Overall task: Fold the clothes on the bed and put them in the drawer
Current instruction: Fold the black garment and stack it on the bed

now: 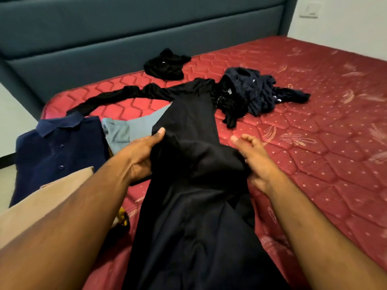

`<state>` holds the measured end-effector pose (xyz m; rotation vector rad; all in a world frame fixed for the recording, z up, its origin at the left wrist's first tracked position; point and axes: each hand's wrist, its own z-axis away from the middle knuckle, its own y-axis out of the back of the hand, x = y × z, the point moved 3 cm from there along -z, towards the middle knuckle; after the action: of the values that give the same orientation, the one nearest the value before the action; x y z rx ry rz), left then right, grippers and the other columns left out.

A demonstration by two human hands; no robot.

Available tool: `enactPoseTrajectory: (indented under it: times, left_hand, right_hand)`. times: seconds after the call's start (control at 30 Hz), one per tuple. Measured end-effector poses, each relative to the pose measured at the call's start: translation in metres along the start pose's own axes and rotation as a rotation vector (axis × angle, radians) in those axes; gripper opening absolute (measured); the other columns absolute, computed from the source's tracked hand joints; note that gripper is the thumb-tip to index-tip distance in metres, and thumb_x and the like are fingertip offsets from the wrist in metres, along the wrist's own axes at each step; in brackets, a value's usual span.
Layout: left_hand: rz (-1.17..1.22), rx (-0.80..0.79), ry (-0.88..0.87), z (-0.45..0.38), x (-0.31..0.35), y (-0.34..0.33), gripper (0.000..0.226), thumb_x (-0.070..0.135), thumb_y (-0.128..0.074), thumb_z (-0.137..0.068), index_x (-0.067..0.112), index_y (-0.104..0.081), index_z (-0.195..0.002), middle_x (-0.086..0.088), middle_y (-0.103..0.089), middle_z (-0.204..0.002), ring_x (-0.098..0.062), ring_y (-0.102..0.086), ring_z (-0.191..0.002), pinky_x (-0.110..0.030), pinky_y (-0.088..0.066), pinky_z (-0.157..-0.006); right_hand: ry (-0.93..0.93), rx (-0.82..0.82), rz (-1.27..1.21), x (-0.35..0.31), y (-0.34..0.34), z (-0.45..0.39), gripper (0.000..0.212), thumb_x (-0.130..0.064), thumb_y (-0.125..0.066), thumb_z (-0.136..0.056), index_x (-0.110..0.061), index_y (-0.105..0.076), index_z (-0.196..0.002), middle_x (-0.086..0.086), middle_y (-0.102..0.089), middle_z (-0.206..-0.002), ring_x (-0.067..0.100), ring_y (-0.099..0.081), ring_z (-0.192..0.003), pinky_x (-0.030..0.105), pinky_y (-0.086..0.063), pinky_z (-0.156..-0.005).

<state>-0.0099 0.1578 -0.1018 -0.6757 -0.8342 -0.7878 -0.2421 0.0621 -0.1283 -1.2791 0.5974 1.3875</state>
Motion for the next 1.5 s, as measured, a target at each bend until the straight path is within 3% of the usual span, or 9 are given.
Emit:
enactPoseTrajectory:
  times: [0.13, 0.3, 0.4, 0.5, 0.7, 0.83, 1.17, 1.33, 1.5]
  left_hand:
    - [0.017, -0.024, -0.010, 0.064, 0.014, 0.005, 0.042, 0.034, -0.050, -0.099, 0.010, -0.076, -0.077, -0.005, -0.074, -0.073, -0.016, -0.070, -0.059, -0.026, -0.056, -0.048]
    - [-0.059, 0.002, -0.225, 0.162, 0.077, 0.009, 0.025, 0.026, -0.050, -0.099, 0.009, -0.061, -0.085, -0.004, -0.070, -0.059, -0.014, -0.066, -0.049, -0.024, -0.053, -0.045]
    - [-0.025, -0.009, -0.312, 0.217, 0.120, 0.004, 0.027, 0.029, -0.057, -0.095, 0.006, -0.064, -0.084, -0.007, -0.071, -0.064, -0.018, -0.070, -0.060, -0.032, -0.058, -0.060]
    - [0.017, -0.015, -0.369, 0.267, 0.153, -0.003, 0.025, 0.024, -0.064, -0.091, 0.004, -0.065, -0.076, -0.009, -0.070, -0.061, -0.020, -0.069, -0.053, -0.031, -0.055, -0.043]
    - [-0.008, 0.086, -0.569, 0.330, 0.205, -0.014, 0.013, 0.014, -0.065, -0.091, 0.015, -0.060, -0.079, 0.004, -0.066, -0.052, -0.012, -0.063, -0.060, -0.028, -0.056, -0.061]
    - [0.002, 0.146, -0.673, 0.362, 0.233, -0.025, 0.019, 0.004, -0.071, -0.085, 0.016, -0.057, -0.079, -0.002, -0.067, -0.071, -0.014, -0.064, -0.058, -0.025, -0.052, -0.046]
    - [0.238, 0.181, -0.856, 0.402, 0.242, -0.042, 0.057, -0.002, -0.078, -0.075, 0.009, -0.048, -0.123, -0.012, -0.065, -0.099, -0.018, -0.066, -0.063, -0.026, -0.050, -0.038]
    - [0.154, 0.168, -0.937, 0.405, 0.240, -0.045, 0.031, 0.000, -0.076, -0.079, 0.010, -0.060, -0.103, -0.005, -0.066, -0.091, -0.016, -0.066, -0.076, -0.018, -0.049, -0.043]
    - [-0.103, 0.200, -1.053, 0.393, 0.245, -0.038, 0.016, -0.001, -0.077, -0.078, 0.009, -0.068, -0.087, -0.003, -0.068, -0.084, -0.010, -0.067, -0.078, -0.012, -0.052, -0.063]
  right_hand:
    - [0.184, -0.029, 0.116, -0.031, -0.013, 0.049, 0.055, 0.010, -0.066, -0.081, -0.018, -0.052, -0.127, 0.003, -0.068, -0.065, 0.011, -0.062, -0.054, 0.022, -0.052, -0.053]
    - [0.492, -0.067, 0.251, -0.127, -0.046, 0.125, 0.050, 0.016, -0.060, -0.081, -0.022, -0.061, -0.113, 0.006, -0.065, -0.085, 0.008, -0.061, -0.066, 0.023, -0.050, -0.068]
    - [0.578, -0.106, 0.190, -0.181, -0.070, 0.169, 0.047, 0.014, -0.057, -0.083, -0.025, -0.057, -0.109, 0.008, -0.063, -0.077, 0.014, -0.060, -0.058, 0.026, -0.051, -0.056]
    - [0.529, -0.151, 0.125, -0.227, -0.087, 0.205, 0.030, -0.002, -0.065, -0.087, -0.026, -0.055, -0.102, 0.005, -0.062, -0.069, 0.013, -0.055, -0.051, 0.025, -0.046, -0.049]
    - [0.597, 0.037, 0.252, -0.293, -0.108, 0.241, 0.028, 0.001, -0.065, -0.086, -0.021, -0.059, -0.103, 0.009, -0.065, -0.092, 0.014, -0.058, -0.064, 0.023, -0.048, -0.048]
    - [0.683, 0.110, 0.339, -0.332, -0.118, 0.268, 0.022, 0.005, -0.056, -0.090, -0.017, -0.062, -0.093, 0.004, -0.058, -0.082, 0.008, -0.048, -0.060, 0.012, -0.037, -0.037]
    - [0.829, 0.203, 0.610, -0.372, -0.117, 0.294, 0.033, 0.005, -0.047, -0.093, -0.021, -0.064, -0.082, 0.001, -0.061, -0.091, 0.019, -0.059, -0.093, 0.030, -0.054, -0.078]
    - [0.868, 0.199, 0.812, -0.373, -0.114, 0.293, 0.032, 0.007, -0.046, -0.092, -0.018, -0.066, -0.085, 0.007, -0.062, -0.095, 0.023, -0.060, -0.089, 0.033, -0.055, -0.070]
    - [0.687, 0.122, 0.714, -0.369, -0.107, 0.288, 0.037, 0.010, -0.031, -0.095, -0.007, -0.063, -0.097, 0.008, -0.047, -0.073, 0.013, -0.035, -0.051, 0.022, -0.028, -0.038]
